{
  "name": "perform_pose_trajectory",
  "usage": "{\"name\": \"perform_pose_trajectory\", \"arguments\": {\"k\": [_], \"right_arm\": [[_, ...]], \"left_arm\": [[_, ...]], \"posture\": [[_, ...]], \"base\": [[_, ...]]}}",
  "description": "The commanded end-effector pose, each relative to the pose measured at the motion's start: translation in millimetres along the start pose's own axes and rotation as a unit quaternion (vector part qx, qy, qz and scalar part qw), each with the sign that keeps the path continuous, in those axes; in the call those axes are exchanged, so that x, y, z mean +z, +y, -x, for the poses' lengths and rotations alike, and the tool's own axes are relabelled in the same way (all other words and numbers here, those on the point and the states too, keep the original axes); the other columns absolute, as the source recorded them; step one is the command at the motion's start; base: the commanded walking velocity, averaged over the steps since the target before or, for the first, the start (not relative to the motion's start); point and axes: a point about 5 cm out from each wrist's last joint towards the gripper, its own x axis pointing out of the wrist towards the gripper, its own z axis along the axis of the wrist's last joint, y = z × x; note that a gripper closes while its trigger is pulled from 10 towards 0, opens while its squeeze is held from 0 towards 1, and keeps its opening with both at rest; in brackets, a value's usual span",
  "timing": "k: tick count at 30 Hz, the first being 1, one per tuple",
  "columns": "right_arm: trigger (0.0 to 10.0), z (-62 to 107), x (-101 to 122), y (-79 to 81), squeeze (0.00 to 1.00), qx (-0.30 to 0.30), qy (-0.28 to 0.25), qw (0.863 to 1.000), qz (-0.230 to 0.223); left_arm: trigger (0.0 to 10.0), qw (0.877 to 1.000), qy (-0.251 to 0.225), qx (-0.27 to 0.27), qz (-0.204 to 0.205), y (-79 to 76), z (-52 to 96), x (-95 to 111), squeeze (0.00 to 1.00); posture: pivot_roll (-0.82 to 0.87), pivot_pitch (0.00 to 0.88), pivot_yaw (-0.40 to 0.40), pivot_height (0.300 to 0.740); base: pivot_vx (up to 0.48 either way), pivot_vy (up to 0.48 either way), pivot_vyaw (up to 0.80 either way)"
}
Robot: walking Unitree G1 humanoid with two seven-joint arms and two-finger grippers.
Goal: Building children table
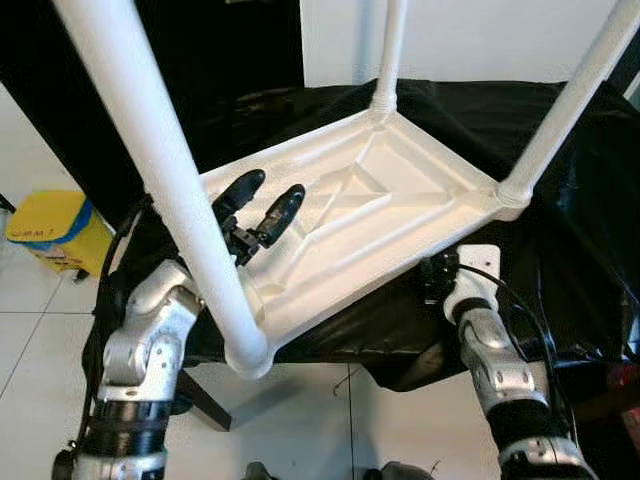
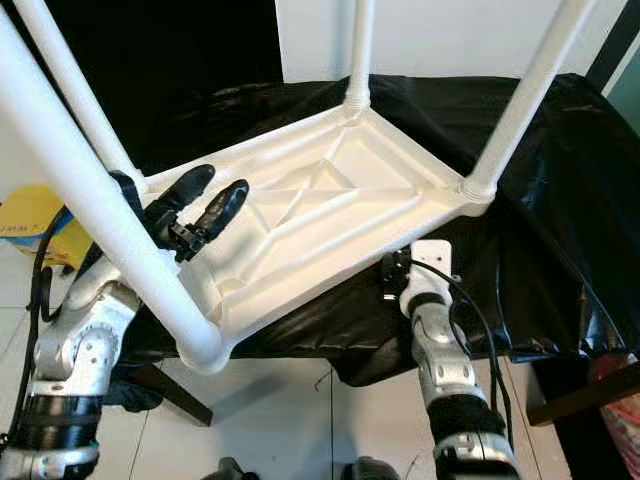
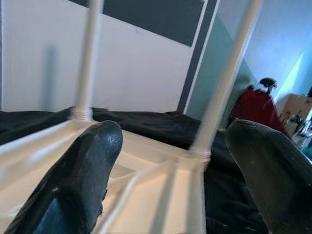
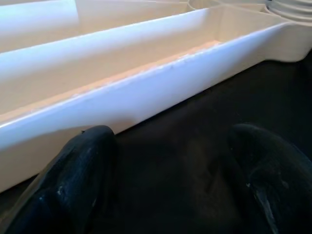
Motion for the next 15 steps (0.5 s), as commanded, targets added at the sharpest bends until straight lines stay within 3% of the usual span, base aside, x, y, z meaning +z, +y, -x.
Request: {"name": "perform_pose_trajectory", "arguments": {"k": [1,3,7,11,15], "right_arm": [[10.0,-2.4,4,15.4,0.0,0.04,-0.012,0.999,-0.001],[10.0,-14.1,10,24.3,0.0,0.064,-0.02,0.998,0.001],[10.0,-17.8,13,28.4,0.0,0.077,-0.023,0.997,0.0],[10.0,-27.8,22,45.7,0.0,0.148,-0.035,0.988,-0.02],[10.0,-29.0,22,50.1,0.0,0.162,-0.032,0.986,-0.021]], "left_arm": [[10.0,1.0,0.005,-0.019,0.008,-9.7,-3.6,-3,0.0],[10.0,0.999,-0.01,-0.019,0.029,-24.2,-13.9,-5,0.0],[10.0,0.999,-0.017,-0.019,0.039,-29.4,-18.3,-6,0.0],[10.0,0.996,-0.006,-0.049,0.071,-61.8,-34.6,-16,0.0],[10.0,0.994,-0.005,-0.059,0.089,-72.3,-40.7,-19,0.0]], "posture": [[-0.02,0.087,-0.012,0.74],[-0.01,0.089,-0.006,0.74],[-0.01,0.09,-0.005,0.74],[-0.02,0.097,0.007,0.74],[-0.02,0.098,0.01,0.74]], "base": [[0.0,0.0,0.0],[0.0,0.0,0.0],[0.0,0.0,0.0],[0.0,0.0,0.0],[0.0,0.0,0.0]]}}
